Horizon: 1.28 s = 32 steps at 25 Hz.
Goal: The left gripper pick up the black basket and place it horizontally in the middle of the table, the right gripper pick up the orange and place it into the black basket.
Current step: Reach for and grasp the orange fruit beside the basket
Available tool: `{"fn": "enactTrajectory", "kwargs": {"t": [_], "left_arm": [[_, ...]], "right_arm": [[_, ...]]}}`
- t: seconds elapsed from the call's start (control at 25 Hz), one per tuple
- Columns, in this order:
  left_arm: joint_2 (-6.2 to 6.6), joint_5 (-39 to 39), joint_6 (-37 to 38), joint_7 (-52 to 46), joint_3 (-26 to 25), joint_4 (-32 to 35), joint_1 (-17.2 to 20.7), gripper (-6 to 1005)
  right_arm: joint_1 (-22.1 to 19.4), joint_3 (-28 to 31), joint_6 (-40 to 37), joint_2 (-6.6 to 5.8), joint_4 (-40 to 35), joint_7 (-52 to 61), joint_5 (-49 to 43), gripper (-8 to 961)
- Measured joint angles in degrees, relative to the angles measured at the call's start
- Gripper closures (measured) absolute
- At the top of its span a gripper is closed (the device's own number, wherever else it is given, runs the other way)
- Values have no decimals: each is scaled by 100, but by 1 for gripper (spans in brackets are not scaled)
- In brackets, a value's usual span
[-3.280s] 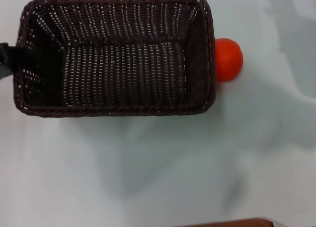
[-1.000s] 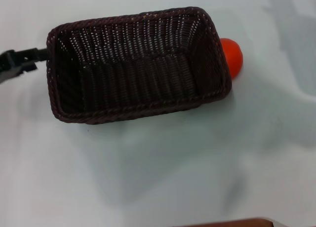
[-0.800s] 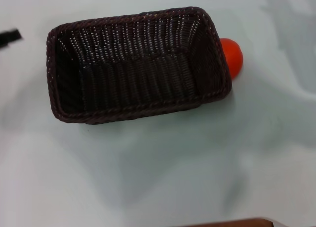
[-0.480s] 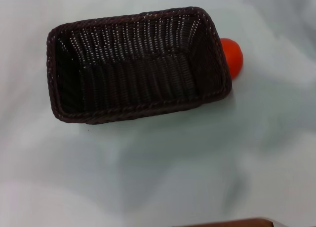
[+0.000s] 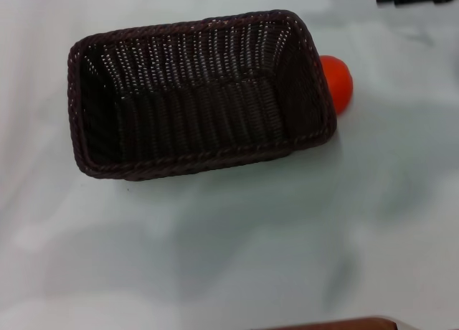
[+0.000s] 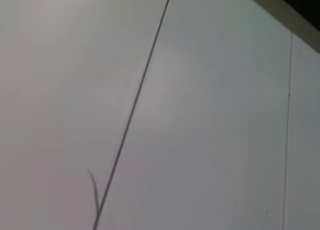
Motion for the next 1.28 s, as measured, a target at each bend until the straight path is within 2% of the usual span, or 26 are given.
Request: {"fn": "enactTrajectory", "kwargs": {"t": [0.08, 0.12, 0.24, 0.48, 0.68, 0.88, 1.28], "left_arm": [[0, -25, -6, 19, 26, 31, -7, 353], [2, -30, -6, 13, 26, 42, -14, 348], [13, -22, -8, 4, 30, 128, -61, 331], [20, -41, 0, -2, 45, 356, -130, 247], [29, -42, -19, -71, 42, 396, -120, 169], [29, -20, -21, -126, 39, 400, -130, 169], [30, -16, -29, -245, 91, 409, -144, 168]], "right_arm": [[251, 32, 412, 11, 397, 400, -1203, 243], [251, 32, 412, 11, 397, 400, -1203, 244], [540, 36, 728, 77, 531, 579, -2112, 247], [972, -96, 903, 283, 400, 561, -2936, 254], [1214, -224, 768, 430, 57, 396, -3067, 260], [1342, -422, 479, 513, -263, 356, -3076, 266], [1476, -724, -195, 850, -775, 235, -3088, 278]]}}
